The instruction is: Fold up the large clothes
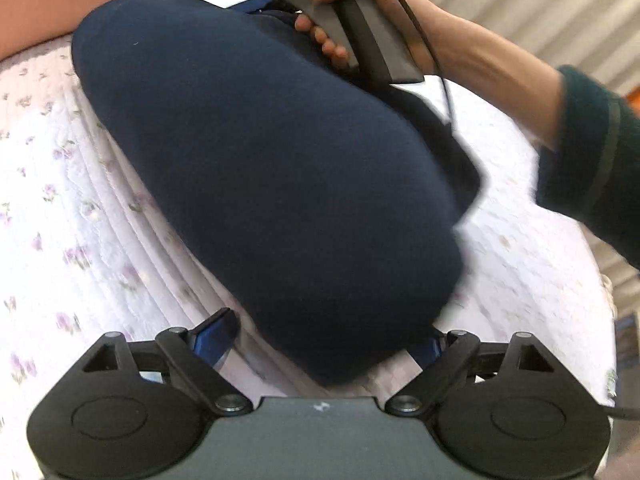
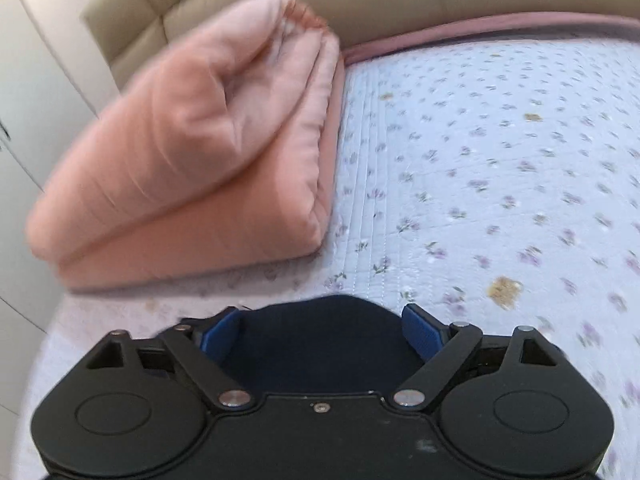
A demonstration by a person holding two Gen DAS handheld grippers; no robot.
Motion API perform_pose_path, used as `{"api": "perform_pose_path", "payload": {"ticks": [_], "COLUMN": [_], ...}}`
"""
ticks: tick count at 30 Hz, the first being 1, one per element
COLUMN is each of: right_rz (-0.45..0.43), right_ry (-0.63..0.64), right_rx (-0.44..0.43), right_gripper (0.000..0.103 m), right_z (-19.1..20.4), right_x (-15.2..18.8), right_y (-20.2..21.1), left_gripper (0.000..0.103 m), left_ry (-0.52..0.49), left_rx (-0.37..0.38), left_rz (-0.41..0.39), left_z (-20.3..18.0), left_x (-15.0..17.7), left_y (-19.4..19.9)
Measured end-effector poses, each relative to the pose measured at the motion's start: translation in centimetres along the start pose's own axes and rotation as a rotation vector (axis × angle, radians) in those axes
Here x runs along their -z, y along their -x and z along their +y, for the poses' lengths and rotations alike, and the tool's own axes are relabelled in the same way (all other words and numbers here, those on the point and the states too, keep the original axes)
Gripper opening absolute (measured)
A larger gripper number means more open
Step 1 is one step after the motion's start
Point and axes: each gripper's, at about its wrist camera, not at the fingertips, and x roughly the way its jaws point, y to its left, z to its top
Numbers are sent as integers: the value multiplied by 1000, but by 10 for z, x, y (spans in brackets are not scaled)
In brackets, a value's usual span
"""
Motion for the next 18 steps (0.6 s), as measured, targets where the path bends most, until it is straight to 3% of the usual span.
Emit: {"api": "perform_pose_path", "payload": {"ticks": [3,5,7,8,11,14,18], "right_rz": [-38,-33,3,21,92,215,223], "right_ry": [97,216,300,326,473,668,763], "right_rx": [-42,-52,-72,-85,-112,-81,47], "right_gripper": [102,102,102,102,102,103,103], "right_z": [3,9,10,11,17,22,21], "right_x": [16,37,59,69,104,150,195], "right_y": [57,93,118,128,146,146,146], "left_gripper": [94,96,103,103,101,103,103], "left_ry": [107,164,158,150,166,85,240], "left_rx": [136,200,201,166,81,-35,36], "left_rz": [-41,-125,-233,-274,-204,-112,-63], "left_z": [5,10,14,17,26,24,35], "left_x": [6,2,-9,-18,-43,-46,-33], "left_y": [28,52,70,73,43,17,-1]}}
